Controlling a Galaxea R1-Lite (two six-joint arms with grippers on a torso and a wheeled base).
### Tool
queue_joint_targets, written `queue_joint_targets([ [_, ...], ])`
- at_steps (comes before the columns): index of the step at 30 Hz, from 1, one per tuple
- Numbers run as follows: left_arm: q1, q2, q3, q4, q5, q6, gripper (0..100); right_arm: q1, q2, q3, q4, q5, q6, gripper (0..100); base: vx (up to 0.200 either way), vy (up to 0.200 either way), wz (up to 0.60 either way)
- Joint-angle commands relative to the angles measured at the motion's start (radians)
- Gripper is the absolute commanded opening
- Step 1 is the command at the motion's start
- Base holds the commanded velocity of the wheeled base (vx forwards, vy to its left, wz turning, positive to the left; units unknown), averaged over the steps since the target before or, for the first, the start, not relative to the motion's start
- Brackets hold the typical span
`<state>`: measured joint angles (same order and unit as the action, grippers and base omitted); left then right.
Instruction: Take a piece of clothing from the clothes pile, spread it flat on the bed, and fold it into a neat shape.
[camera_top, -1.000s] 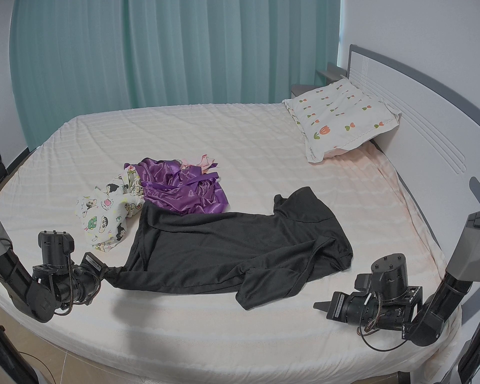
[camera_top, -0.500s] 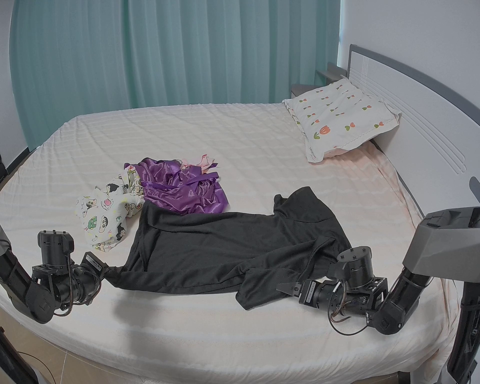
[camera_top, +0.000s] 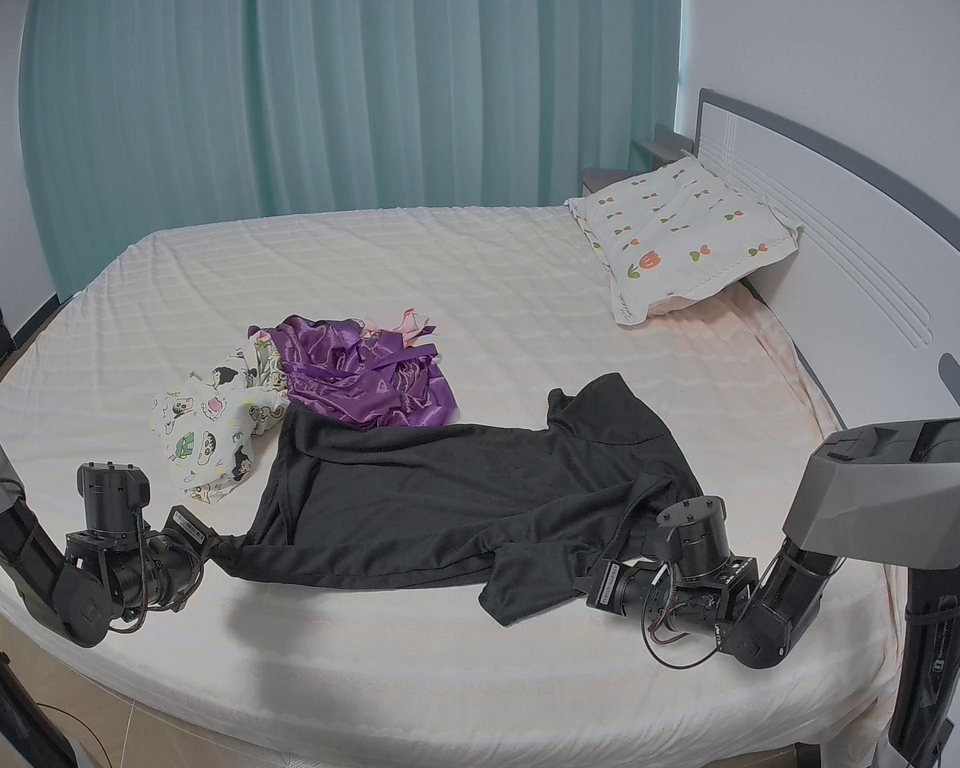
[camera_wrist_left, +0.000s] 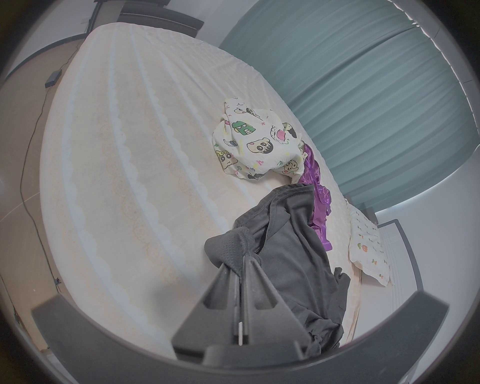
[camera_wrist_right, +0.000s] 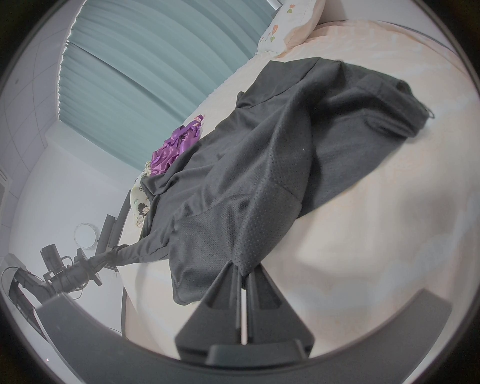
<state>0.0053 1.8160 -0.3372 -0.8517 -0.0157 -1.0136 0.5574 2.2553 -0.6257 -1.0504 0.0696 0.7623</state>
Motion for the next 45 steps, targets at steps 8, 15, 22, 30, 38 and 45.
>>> queue_joint_targets([
  [8, 0.001, -0.007, 0.003, 0.002, 0.002, 0.004, 0, 0.012, -0.310, 0.305, 0.009, 0.041, -0.003, 0, 0.000, 0.000, 0.00],
  [15, -0.002, -0.067, 0.047, 0.023, 0.000, 0.079, 0, 0.016, -0.456, 0.417, 0.066, 0.073, -0.003, 0, 0.000, 0.000, 0.00],
  [22, -0.050, -0.115, 0.050, 0.172, 0.003, 0.132, 0, 0.061, -0.611, 0.420, 0.337, 0.073, -0.014, 0, 0.000, 0.000, 0.00],
  [30, -0.062, -0.124, 0.063, 0.292, 0.007, 0.228, 0, 0.093, -0.652, 0.337, 0.621, 0.076, -0.009, 0, 0.000, 0.000, 0.00],
  [38, -0.080, -0.126, 0.072, 0.392, 0.020, 0.291, 100, 0.151, -0.609, 0.339, 0.635, 0.073, 0.005, 0, 0.000, 0.000, 0.00],
  [45, -0.079, -0.133, 0.072, 0.401, 0.020, 0.293, 100, 0.139, -0.594, 0.317, 0.619, 0.062, 0.040, 100, 0.000, 0.000, 0.00],
])
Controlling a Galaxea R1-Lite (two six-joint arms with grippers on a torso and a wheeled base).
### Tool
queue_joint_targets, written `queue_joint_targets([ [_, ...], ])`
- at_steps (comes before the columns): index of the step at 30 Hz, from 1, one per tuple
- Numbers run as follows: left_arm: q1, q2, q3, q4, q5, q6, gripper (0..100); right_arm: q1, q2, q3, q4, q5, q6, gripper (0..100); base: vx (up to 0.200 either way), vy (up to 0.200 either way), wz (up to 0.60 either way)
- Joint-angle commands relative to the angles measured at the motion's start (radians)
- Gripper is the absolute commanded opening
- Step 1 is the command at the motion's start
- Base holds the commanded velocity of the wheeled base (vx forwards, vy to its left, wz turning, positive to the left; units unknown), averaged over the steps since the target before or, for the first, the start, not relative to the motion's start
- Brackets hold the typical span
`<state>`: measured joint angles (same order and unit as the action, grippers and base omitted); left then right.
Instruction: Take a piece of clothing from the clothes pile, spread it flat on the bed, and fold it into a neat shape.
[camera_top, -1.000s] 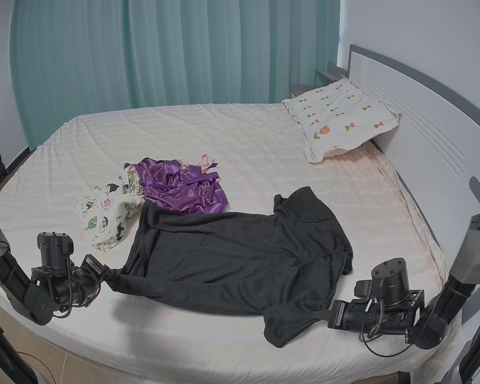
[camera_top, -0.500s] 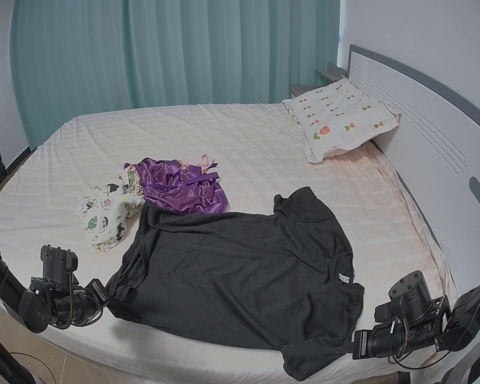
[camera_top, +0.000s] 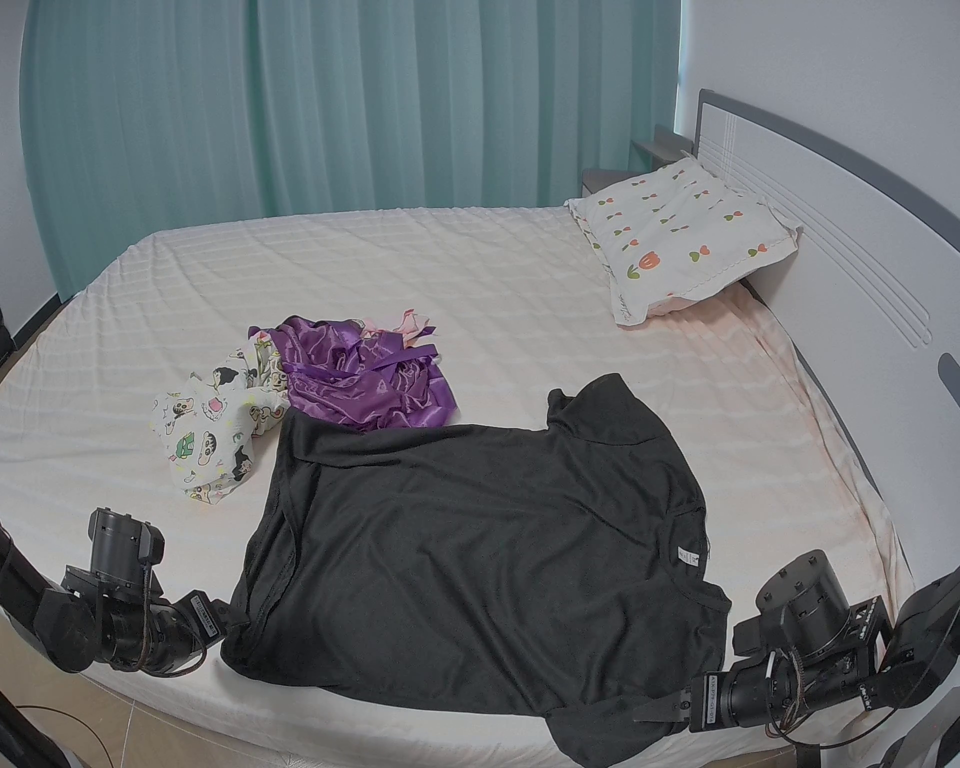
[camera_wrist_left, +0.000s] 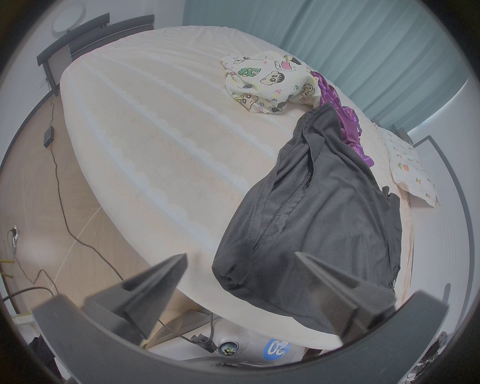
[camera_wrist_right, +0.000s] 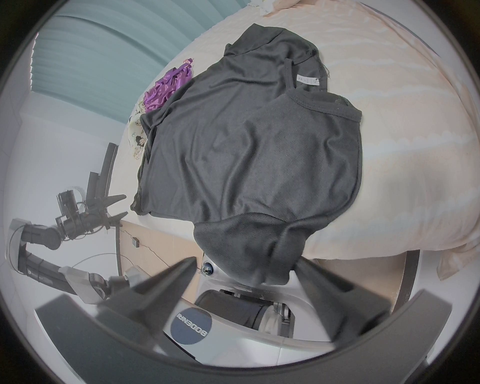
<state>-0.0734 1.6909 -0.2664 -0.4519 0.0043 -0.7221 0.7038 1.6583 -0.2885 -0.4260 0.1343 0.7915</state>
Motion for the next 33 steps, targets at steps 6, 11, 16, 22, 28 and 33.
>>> queue_joint_targets([
  [6, -0.011, -0.094, -0.008, 0.006, -0.017, 0.013, 100, -0.145, -0.086, -0.086, -0.005, 0.019, 0.069, 100, 0.000, 0.000, 0.00],
  [11, -0.019, -0.105, -0.020, 0.006, -0.018, 0.009, 100, -0.219, -0.094, -0.080, -0.005, 0.077, 0.072, 100, 0.000, 0.000, 0.00],
  [16, -0.017, -0.100, -0.022, 0.004, -0.018, 0.009, 100, -0.242, -0.097, -0.069, -0.005, 0.102, 0.072, 100, 0.000, 0.080, 0.00],
  [22, -0.016, -0.092, -0.020, 0.007, -0.018, 0.007, 100, -0.276, -0.097, -0.070, -0.007, 0.100, 0.074, 100, 0.000, 0.200, 0.00],
  [28, -0.019, -0.096, -0.027, 0.055, -0.020, 0.009, 100, -0.277, -0.095, -0.070, -0.007, 0.099, 0.074, 100, 0.000, 0.200, 0.00],
  [33, -0.028, -0.097, -0.025, 0.064, -0.032, 0.010, 100, -0.277, -0.094, -0.070, -0.007, 0.099, 0.074, 100, 0.000, 0.160, 0.00],
])
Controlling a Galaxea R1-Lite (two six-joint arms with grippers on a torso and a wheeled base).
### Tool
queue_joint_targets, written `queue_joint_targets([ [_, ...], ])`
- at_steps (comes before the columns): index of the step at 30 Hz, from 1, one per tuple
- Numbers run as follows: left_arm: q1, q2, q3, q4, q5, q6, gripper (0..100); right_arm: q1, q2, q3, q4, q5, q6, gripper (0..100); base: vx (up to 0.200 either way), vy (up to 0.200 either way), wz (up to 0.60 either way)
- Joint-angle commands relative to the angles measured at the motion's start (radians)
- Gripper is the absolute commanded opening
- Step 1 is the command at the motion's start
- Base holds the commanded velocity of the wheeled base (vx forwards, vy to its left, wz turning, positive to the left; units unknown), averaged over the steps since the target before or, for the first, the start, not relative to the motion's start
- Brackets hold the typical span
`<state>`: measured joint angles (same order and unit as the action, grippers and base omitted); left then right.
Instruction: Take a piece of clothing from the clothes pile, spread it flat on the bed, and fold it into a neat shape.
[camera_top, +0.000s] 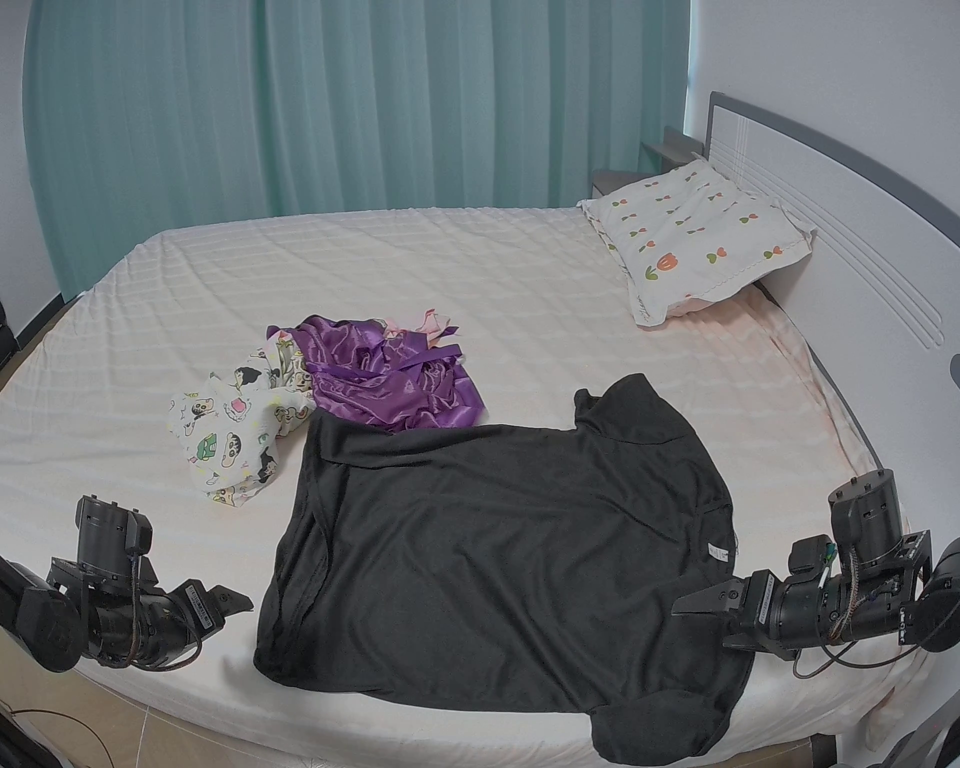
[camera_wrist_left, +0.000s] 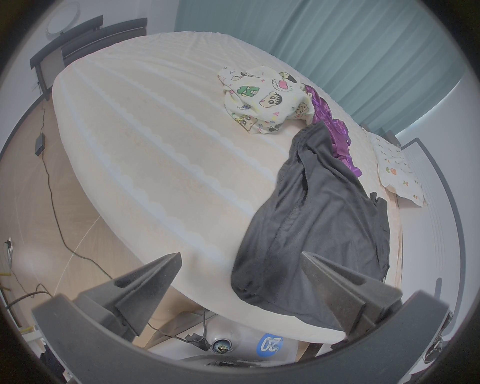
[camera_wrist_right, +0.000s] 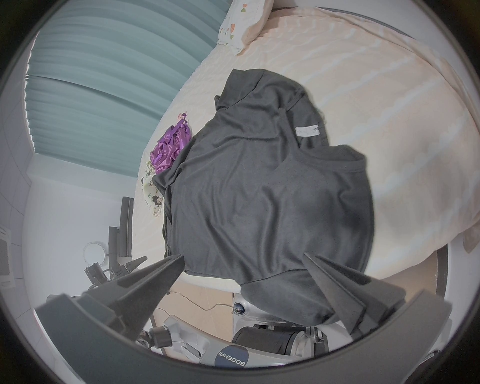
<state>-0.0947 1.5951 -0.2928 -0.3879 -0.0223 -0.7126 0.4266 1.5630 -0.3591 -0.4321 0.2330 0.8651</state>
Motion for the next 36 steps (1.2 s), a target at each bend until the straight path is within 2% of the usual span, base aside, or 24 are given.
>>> queue_joint_targets([
  [1, -0.007, -0.001, 0.001, 0.000, -0.005, 0.001, 100, 0.000, 0.002, 0.000, 0.000, 0.000, 0.000, 100, 0.000, 0.000, 0.00],
  [8, -0.019, 0.005, -0.002, -0.002, -0.041, -0.015, 100, -0.002, 0.002, 0.000, 0.000, 0.000, 0.000, 100, 0.000, 0.000, 0.00],
  [12, -0.042, 0.005, -0.014, 0.000, -0.044, -0.073, 100, -0.002, 0.005, 0.000, 0.000, 0.002, 0.000, 100, -0.200, 0.000, 0.00],
  [23, -0.074, 0.013, -0.009, 0.000, -0.047, -0.077, 100, -0.017, 0.009, -0.001, 0.000, -0.001, 0.000, 100, -0.200, 0.000, 0.00],
  [26, -0.073, 0.025, -0.012, -0.008, -0.064, -0.084, 100, -0.023, 0.012, -0.003, -0.002, -0.003, -0.001, 100, 0.000, 0.000, 0.00],
  [33, -0.097, 0.108, -0.046, -0.069, -0.074, -0.203, 100, -0.038, 0.019, 0.000, -0.034, -0.011, -0.001, 100, 0.000, 0.000, 0.00],
  [36, -0.152, 0.180, -0.046, -0.140, -0.065, -0.248, 100, -0.040, 0.025, 0.000, -0.034, -0.012, -0.003, 100, 0.000, 0.000, 0.00],
])
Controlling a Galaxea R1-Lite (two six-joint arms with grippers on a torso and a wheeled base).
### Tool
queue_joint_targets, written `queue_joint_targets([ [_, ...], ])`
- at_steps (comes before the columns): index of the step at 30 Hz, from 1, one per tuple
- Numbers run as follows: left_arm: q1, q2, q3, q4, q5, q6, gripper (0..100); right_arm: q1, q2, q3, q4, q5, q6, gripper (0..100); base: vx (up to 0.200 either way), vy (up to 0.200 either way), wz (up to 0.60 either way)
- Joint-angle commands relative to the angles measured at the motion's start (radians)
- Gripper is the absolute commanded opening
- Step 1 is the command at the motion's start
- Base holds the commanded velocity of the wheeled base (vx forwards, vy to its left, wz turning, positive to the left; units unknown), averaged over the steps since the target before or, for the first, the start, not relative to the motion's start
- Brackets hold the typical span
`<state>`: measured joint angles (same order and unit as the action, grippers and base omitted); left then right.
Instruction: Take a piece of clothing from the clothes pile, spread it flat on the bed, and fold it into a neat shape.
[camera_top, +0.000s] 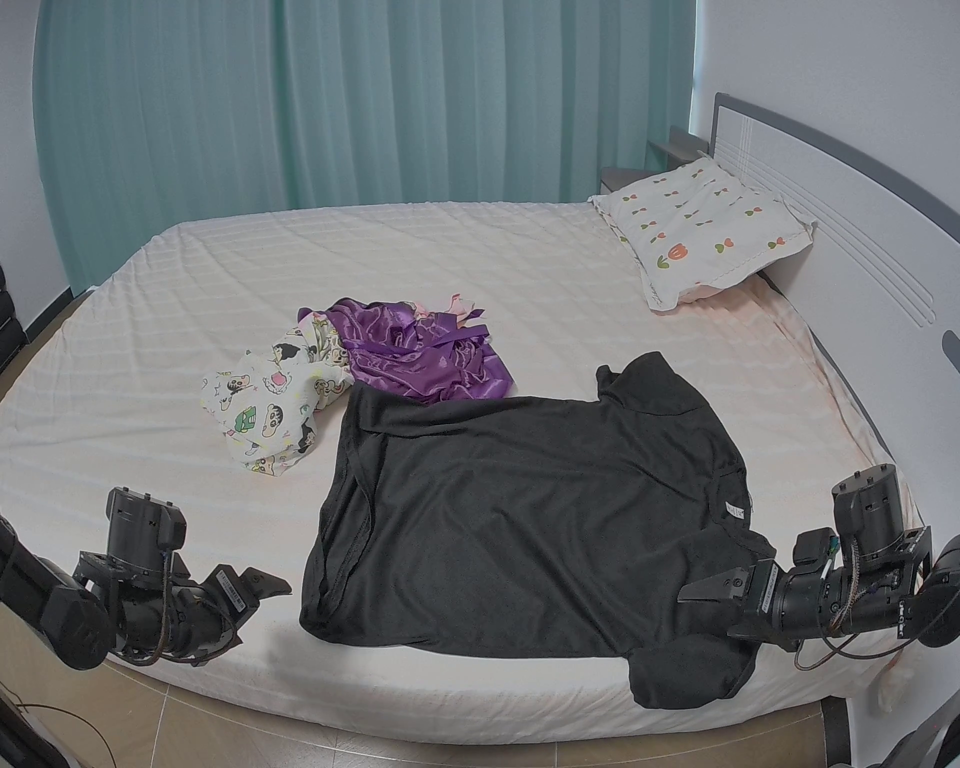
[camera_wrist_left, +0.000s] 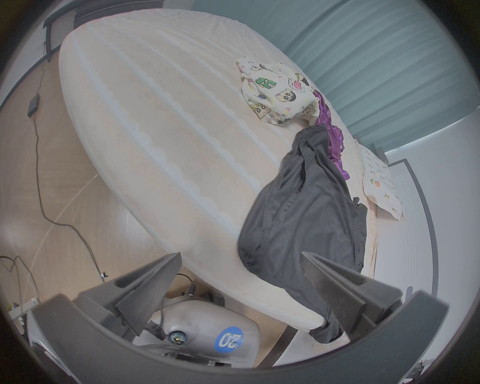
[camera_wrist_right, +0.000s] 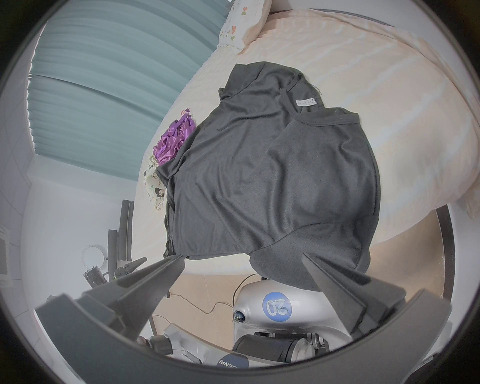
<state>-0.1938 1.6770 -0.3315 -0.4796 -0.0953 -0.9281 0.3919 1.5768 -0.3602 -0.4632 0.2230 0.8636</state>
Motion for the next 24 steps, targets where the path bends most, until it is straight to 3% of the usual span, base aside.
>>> queue_joint_targets([
  [1, -0.053, 0.098, -0.008, -0.048, 0.008, -0.032, 100, -0.005, 0.011, 0.001, -0.003, -0.002, -0.002, 100, 0.000, 0.000, 0.00],
  [8, -0.157, 0.296, -0.040, -0.244, 0.105, -0.066, 100, -0.005, 0.028, 0.003, -0.003, -0.027, -0.003, 100, 0.000, 0.000, 0.00],
  [12, -0.213, 0.342, -0.072, -0.255, 0.170, -0.066, 100, -0.005, 0.028, 0.001, -0.003, -0.027, -0.003, 100, 0.000, 0.000, 0.00],
  [17, -0.246, 0.431, -0.146, -0.257, 0.316, -0.067, 100, -0.002, 0.031, 0.003, -0.003, -0.025, -0.002, 100, 0.000, 0.000, 0.00],
  [21, -0.245, 0.432, -0.147, -0.258, 0.325, -0.067, 100, -0.001, 0.032, 0.001, -0.003, -0.025, -0.002, 100, 0.000, 0.000, 0.00],
  [22, -0.245, 0.432, -0.147, -0.258, 0.325, -0.067, 0, -0.001, 0.032, 0.001, -0.005, -0.024, -0.002, 100, 0.000, 0.000, 0.00],
  [24, -0.245, 0.429, -0.139, -0.257, 0.338, -0.066, 0, -0.001, 0.034, 0.003, -0.005, -0.025, -0.002, 100, 0.000, 0.000, 0.00],
])
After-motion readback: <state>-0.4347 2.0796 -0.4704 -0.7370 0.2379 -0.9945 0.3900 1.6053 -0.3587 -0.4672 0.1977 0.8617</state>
